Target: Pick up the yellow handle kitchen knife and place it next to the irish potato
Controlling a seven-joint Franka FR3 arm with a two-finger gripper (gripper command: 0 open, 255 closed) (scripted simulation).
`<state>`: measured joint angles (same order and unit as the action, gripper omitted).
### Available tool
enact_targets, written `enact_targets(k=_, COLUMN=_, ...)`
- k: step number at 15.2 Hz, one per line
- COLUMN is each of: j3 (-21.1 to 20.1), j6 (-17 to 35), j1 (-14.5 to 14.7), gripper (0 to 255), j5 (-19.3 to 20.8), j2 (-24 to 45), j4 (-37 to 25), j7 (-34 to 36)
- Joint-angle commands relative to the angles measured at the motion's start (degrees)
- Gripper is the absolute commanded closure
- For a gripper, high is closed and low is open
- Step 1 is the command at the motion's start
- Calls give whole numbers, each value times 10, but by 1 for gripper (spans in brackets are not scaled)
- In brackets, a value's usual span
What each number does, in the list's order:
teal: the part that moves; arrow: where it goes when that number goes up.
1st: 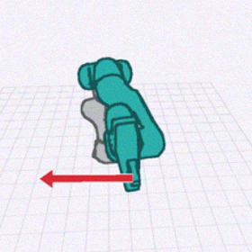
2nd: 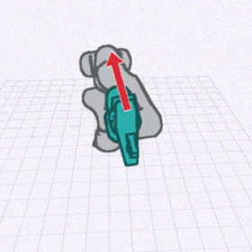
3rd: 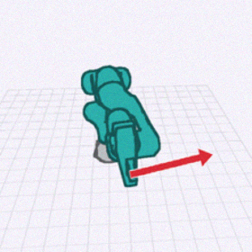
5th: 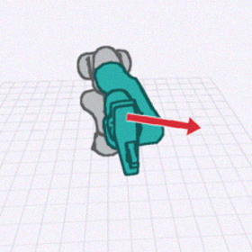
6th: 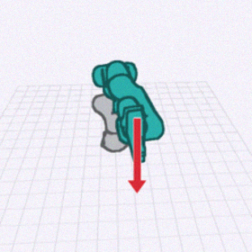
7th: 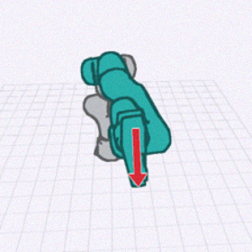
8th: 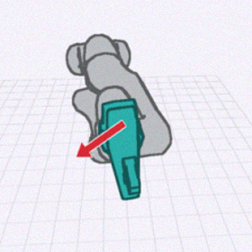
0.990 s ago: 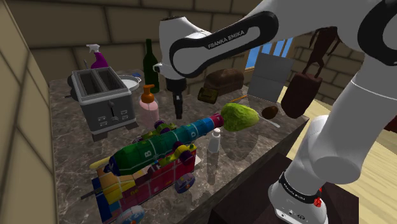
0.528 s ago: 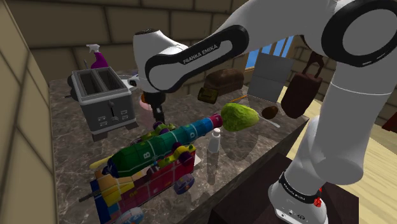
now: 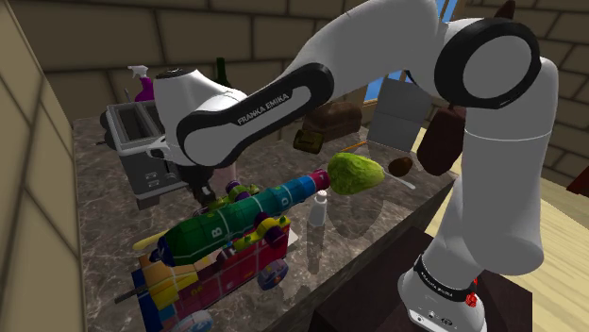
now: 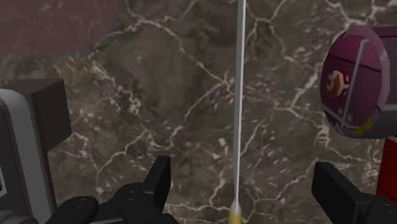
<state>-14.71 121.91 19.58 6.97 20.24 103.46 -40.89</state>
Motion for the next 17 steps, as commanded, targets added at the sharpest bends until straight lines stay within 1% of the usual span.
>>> enact_targets(k=1, j3=-3, j6=5, j1=4, gripper=0, j5=3, j2=12, j4=-7, j7=-5)
enact_targets(k=7, j3=2, j6=46, j1=6, gripper=0, j5=12, j2=36, j4=11, j7=1)
enact_targets(k=15, j3=2, j6=46, j1=6, gripper=0, j5=12, j2=36, j4=11, j7=1)
enact_targets(k=16, j3=2, j6=46, j1=6, gripper=255, j5=12, j2=36, j4=11, j7=1)
enact_targets(k=17, j3=2, j6=46, j1=6, gripper=255, j5=12, j2=36, j4=11, j7=1)
